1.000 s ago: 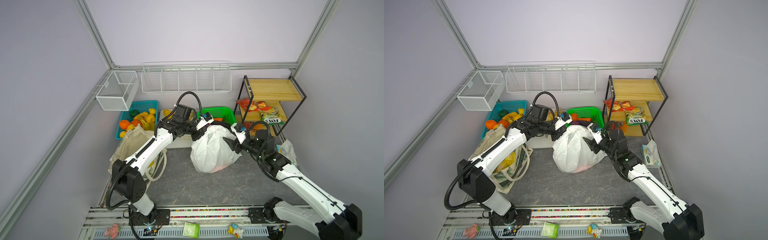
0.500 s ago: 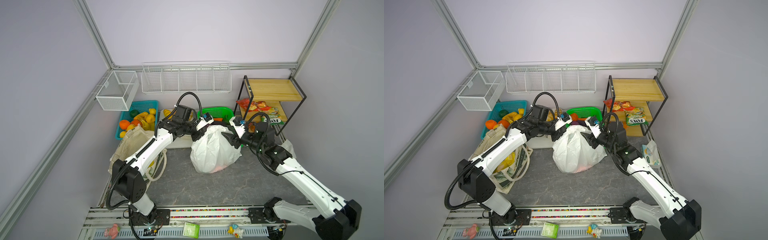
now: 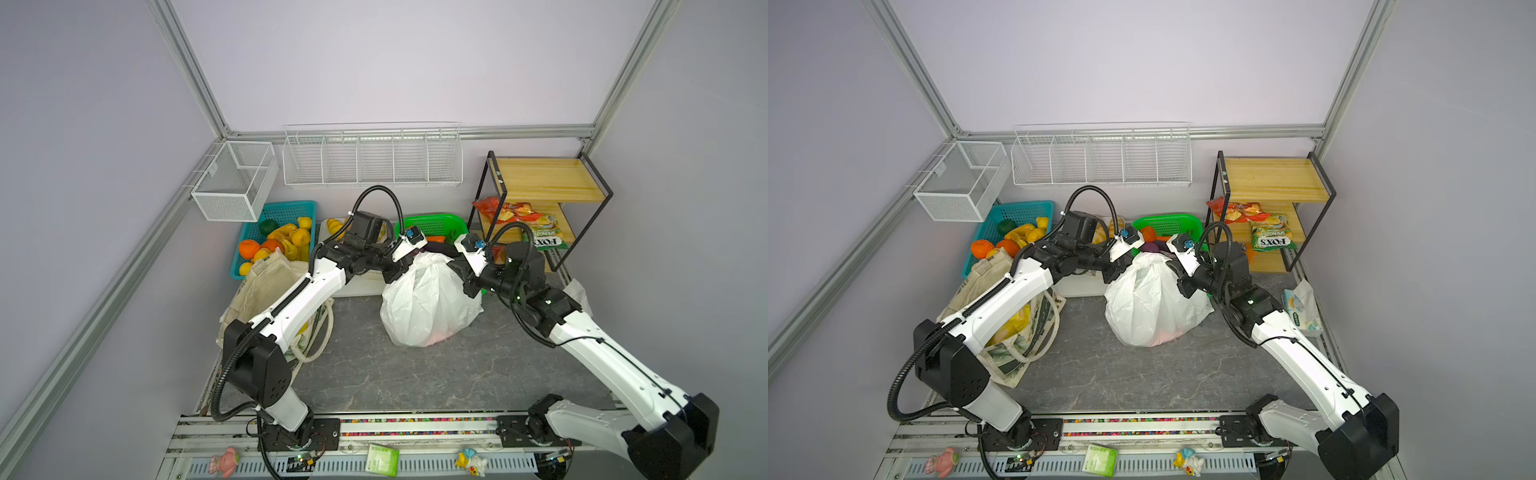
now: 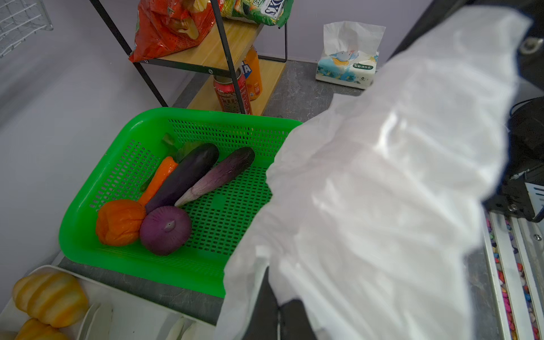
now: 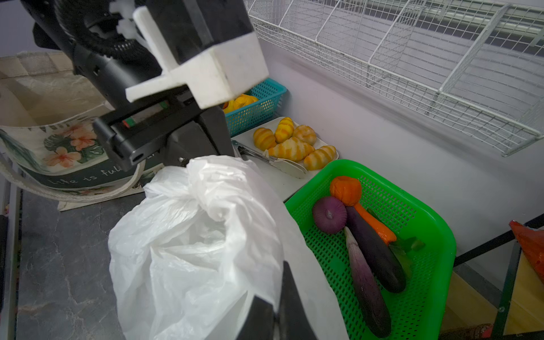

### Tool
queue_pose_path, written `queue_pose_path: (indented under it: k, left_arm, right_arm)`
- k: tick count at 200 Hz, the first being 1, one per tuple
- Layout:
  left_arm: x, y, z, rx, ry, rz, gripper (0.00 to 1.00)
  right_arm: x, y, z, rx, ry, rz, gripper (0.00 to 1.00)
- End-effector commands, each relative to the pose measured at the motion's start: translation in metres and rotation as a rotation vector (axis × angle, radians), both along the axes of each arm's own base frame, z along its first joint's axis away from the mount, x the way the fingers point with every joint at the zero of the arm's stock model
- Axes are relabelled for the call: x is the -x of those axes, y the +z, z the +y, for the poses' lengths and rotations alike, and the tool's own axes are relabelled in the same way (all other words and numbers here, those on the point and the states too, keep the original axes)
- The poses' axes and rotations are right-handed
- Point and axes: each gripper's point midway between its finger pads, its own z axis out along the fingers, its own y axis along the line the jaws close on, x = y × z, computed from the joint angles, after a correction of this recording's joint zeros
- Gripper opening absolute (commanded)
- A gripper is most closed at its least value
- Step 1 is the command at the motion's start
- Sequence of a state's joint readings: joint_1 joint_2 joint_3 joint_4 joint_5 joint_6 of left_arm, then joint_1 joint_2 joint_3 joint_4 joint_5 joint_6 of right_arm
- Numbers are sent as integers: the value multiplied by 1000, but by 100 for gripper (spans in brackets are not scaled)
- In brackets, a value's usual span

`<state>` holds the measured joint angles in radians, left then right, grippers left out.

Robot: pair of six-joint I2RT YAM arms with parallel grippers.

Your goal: Place the mixed food into the grocery bags and tie them

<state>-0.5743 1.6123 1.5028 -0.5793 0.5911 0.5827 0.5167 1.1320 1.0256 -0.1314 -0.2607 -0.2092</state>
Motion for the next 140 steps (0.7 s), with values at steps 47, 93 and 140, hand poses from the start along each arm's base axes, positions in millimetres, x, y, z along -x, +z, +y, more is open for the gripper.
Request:
queue_pose_path:
  k: [47,93,140]
  left_arm:
    - [4,18,6,42,17,-56,0]
    - [9,17,-1,72,-15,-23,0]
    - [11,14,-5,75,-29,-9,0]
  right_arm:
    - [8,-11,-18,30,-82,97,27]
    - [16,-10,-26,26,-102,110,40]
    - [38,-22,-21,-49,-40,174,32]
